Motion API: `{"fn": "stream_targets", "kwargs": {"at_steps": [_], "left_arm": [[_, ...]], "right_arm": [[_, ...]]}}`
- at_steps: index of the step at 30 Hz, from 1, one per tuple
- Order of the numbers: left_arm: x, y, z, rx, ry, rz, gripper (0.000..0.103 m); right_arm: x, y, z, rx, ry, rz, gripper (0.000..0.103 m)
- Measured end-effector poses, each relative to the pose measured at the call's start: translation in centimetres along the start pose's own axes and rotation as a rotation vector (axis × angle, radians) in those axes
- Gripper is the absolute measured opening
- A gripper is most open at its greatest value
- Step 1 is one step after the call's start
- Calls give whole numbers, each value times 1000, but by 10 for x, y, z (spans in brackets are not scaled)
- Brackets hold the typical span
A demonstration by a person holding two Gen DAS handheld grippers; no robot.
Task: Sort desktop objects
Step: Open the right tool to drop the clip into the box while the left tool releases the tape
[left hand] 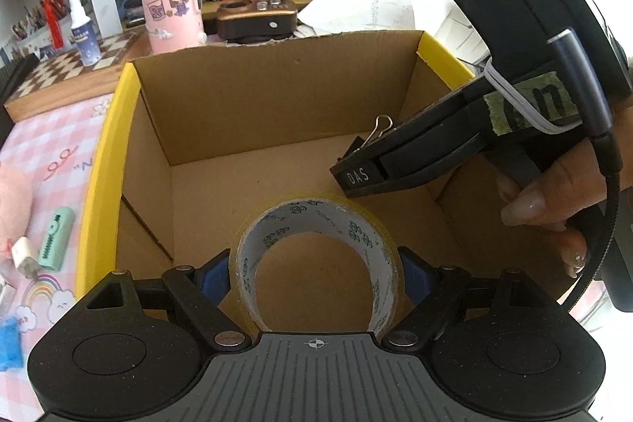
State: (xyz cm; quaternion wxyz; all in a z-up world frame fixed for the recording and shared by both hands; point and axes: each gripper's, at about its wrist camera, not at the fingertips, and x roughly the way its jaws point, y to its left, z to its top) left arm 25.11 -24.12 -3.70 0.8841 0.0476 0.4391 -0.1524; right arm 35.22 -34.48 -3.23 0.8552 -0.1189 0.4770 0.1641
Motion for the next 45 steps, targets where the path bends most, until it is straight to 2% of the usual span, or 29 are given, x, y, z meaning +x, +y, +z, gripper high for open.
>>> {"fn": "stream_targets", "kwargs": {"at_steps": [14, 21, 28, 31, 36, 39, 45], "left_arm": [[4, -2, 2, -7, 8, 5, 87], [1, -4, 2, -1, 5, 18, 87], [-17, -8, 5, 21, -55, 52, 87], [-25, -9, 6, 13, -77, 54, 87], [-48, -13, 6, 23, -176, 83, 94], [-60, -12, 6, 21, -209, 95, 94], [-85, -9, -3, 8, -265, 96, 94]], "right_arm": [[3, -2, 2, 8, 16, -5, 26], [-2, -2, 0, 22, -23, 19, 34], [-30, -12, -3, 94, -130, 54, 35], [-49, -16, -7, 112, -188, 44, 36], [-77, -20, -19, 150, -269, 27, 38], [-94, -19, -28, 183, -316, 15, 43], [-126, -16, -50, 233, -401, -35, 43]]}}
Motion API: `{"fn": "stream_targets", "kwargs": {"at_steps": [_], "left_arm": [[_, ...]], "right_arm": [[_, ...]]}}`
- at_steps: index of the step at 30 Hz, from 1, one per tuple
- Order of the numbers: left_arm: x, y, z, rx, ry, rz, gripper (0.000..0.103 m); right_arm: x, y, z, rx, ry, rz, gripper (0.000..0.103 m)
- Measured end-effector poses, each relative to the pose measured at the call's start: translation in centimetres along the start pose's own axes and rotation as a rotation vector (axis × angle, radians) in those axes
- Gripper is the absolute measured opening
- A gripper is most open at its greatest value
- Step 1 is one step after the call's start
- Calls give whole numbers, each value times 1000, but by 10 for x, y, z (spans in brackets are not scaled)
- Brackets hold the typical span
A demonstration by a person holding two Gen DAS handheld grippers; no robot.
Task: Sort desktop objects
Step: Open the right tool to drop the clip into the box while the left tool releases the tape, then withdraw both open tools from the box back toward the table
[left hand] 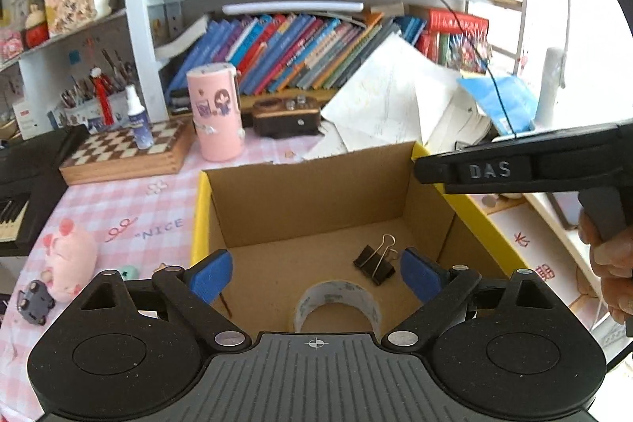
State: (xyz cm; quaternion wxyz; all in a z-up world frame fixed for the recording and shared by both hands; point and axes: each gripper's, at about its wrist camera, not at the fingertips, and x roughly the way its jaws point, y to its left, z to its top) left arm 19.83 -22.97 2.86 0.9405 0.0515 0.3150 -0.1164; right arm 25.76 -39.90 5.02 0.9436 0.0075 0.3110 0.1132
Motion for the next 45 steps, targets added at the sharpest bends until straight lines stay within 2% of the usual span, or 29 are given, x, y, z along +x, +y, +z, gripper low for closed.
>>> {"fn": "stream_targets", "kwargs": {"at_steps": [8, 14, 22, 27, 45], "left_arm": [[-37, 23, -17, -48, -39, 6, 95], [-56, 42, -36, -83, -33, -11, 95], [-84, 68, -64, -82, -37, 4, 95], [-101, 94, -87, -126, 8, 39, 95], [-157, 159, -151, -124, 80, 54, 95]], "right_arm": [[-41, 21, -25, 24, -59, -53, 46], [-72, 46, -54, 33, -103, -114, 49], [-91, 82, -101, 60, -56, -207, 52], [-101, 113, -125, 87, -60, -252, 52], [-127, 221, -174, 124, -3, -215, 54]]}}
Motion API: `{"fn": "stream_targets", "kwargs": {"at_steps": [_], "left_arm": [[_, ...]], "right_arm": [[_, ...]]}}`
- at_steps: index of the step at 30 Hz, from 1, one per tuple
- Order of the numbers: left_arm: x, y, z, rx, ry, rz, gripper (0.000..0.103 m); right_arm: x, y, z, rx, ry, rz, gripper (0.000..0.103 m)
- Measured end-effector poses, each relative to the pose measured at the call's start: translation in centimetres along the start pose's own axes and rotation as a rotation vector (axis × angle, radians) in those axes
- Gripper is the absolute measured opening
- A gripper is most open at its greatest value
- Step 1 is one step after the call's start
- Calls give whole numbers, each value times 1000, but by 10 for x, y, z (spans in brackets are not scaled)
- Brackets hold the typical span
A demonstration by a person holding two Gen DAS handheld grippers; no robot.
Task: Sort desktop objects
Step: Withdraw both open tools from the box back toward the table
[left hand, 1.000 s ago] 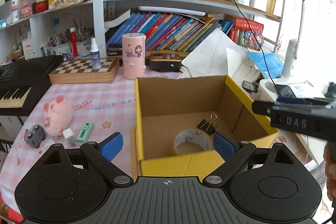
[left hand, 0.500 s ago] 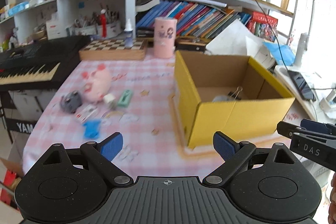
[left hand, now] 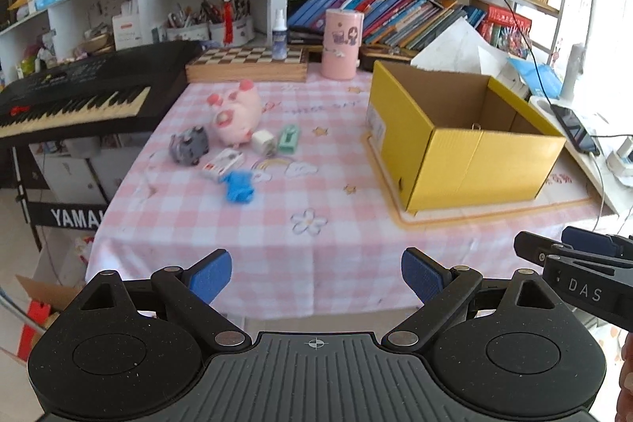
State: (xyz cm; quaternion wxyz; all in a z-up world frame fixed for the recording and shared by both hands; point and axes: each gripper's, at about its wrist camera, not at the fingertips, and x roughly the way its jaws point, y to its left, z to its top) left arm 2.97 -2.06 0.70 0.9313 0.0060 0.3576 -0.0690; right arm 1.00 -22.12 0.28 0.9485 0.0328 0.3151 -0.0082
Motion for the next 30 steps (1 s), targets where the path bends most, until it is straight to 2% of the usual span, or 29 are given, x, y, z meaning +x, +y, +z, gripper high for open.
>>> {"fn": "stream_targets", "kwargs": {"at_steps": [6, 14, 30], "left_arm": [[-13, 16, -17, 33, 10, 36, 95], [-28, 37, -29, 13, 7, 71, 95], [-39, 61, -32, -46, -20, 116, 95]], "right_arm": [[-10, 28, -18, -5, 26, 39, 54], [-16, 53, -26, -24, 37, 86, 54], [-13, 84, -20, -103, 43, 139, 57]]}}
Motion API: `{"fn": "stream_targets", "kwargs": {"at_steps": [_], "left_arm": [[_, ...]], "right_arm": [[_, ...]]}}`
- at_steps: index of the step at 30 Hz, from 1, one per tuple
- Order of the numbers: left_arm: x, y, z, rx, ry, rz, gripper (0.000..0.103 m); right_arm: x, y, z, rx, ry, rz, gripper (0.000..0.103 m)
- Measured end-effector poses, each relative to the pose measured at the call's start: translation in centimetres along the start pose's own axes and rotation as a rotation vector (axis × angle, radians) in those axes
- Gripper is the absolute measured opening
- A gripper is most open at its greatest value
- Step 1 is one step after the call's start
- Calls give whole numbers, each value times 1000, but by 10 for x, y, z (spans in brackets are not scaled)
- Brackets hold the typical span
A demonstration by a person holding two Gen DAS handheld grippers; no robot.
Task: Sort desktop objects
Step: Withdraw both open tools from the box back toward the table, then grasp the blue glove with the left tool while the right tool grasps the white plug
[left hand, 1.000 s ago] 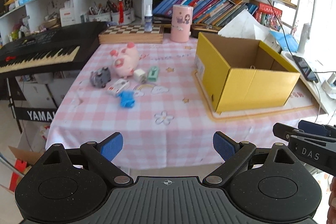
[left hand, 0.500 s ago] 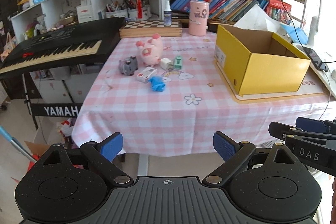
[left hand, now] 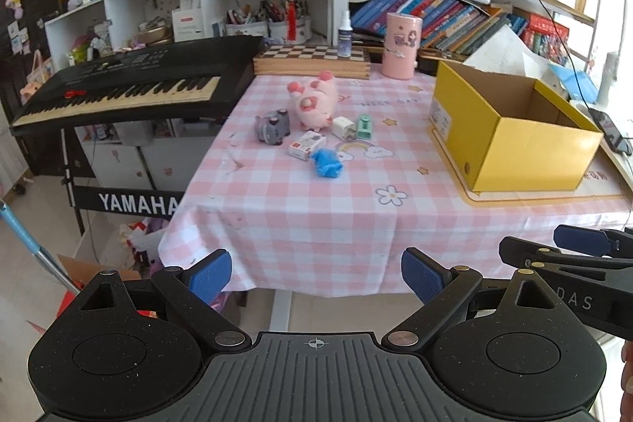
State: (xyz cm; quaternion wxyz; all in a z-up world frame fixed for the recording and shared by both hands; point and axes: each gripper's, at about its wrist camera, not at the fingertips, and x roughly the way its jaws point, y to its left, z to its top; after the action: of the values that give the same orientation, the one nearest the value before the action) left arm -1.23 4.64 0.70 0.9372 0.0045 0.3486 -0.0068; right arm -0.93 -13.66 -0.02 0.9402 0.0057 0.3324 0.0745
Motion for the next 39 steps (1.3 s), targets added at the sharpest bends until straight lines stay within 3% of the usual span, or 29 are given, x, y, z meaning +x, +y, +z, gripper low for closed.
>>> {"fn": "stream_targets", "kwargs": {"at_steps": [14, 26, 39], "left_arm": [[10, 31, 4, -57, 2, 7, 94], [34, 32, 14, -51, 19, -6, 94], [86, 24, 44, -53, 52, -14, 81]], "right_arm": [[18, 33, 9, -70, 38, 27, 59], [43, 37, 24, -88, 48, 33, 57], [105, 26, 68, -77, 51, 79, 47]]}}
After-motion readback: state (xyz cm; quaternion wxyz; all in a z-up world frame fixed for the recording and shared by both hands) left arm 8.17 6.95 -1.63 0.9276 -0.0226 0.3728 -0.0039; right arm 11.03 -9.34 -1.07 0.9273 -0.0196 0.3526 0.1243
